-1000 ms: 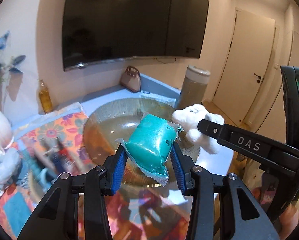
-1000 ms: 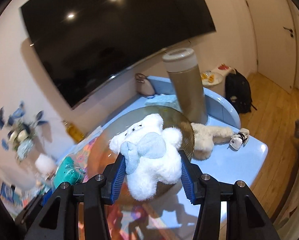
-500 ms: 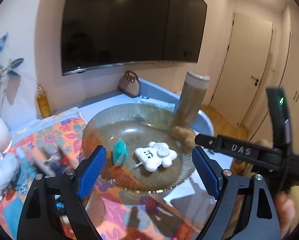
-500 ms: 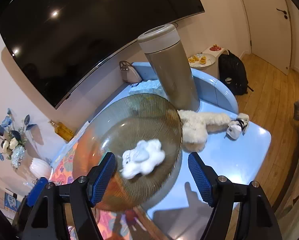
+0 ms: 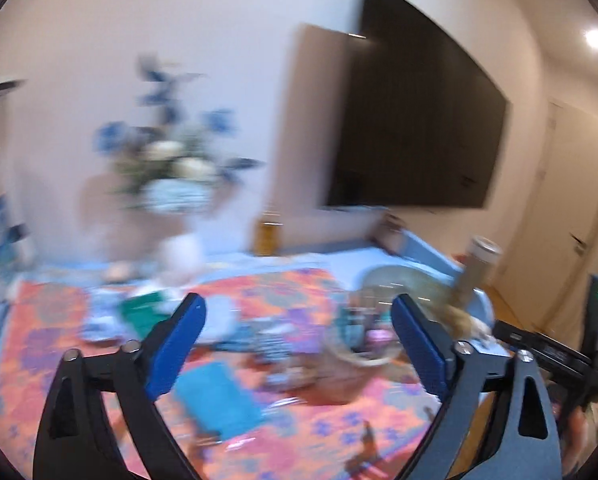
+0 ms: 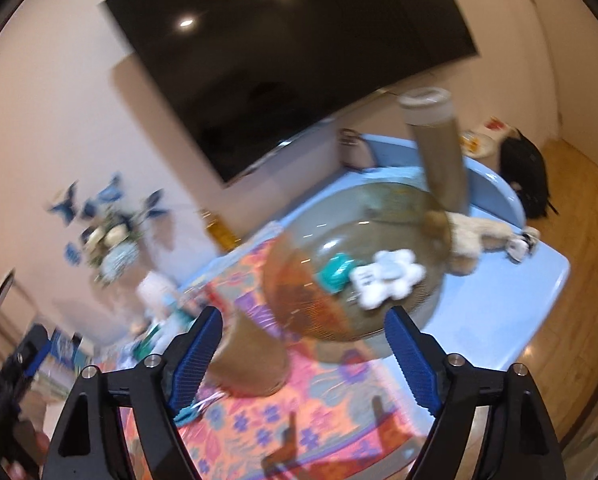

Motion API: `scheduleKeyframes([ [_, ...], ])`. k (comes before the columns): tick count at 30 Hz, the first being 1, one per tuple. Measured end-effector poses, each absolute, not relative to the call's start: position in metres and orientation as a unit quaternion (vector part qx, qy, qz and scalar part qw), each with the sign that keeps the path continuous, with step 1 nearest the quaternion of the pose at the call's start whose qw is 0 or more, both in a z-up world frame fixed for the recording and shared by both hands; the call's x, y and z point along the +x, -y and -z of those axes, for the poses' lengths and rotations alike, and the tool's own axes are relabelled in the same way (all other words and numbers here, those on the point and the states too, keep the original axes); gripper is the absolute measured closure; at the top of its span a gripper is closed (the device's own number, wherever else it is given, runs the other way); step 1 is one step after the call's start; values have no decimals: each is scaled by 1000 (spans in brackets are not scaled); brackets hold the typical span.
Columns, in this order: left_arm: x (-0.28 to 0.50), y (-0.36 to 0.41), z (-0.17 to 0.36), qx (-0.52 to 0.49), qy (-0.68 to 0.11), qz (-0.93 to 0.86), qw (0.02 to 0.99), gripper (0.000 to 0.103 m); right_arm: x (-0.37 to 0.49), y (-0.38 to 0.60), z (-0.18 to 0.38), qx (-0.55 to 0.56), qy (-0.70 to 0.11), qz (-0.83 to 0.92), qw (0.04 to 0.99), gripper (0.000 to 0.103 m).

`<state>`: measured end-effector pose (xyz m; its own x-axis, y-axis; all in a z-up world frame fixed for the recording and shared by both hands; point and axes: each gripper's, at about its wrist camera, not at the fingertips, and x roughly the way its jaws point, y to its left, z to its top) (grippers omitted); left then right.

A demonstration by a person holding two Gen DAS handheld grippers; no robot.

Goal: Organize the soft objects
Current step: 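Return both tools to the bed, then grasp the blue-white wipes pack with the left tool while the right tool grasps the teal pouch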

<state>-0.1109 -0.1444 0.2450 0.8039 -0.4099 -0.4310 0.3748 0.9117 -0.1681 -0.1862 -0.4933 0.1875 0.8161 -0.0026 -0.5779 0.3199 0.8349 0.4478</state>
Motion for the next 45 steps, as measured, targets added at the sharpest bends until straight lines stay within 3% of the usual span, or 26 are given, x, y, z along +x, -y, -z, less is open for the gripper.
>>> scheduleKeyframes([
  [7, -101, 39, -211, -96, -286, 134, 944, 7, -167, 410, -194, 234, -319, 11, 918, 20],
  [18, -92, -27, -142, -93, -355, 102, 925, 7, -112, 282, -139, 162, -433, -86, 883, 20],
  [28, -55, -39, -116, -98, -387, 100, 911, 7, -81, 252, -95, 131, -485, -73, 862, 20],
  [37, 35, -43, -128, -79, -402, 84, 908, 7, -33, 234, -85, 81, -507, -80, 855, 20],
  [45, 111, -28, -92, -48, -432, 55, 899, 7, 8, 238, -55, 80, -555, -85, 824, 20],
])
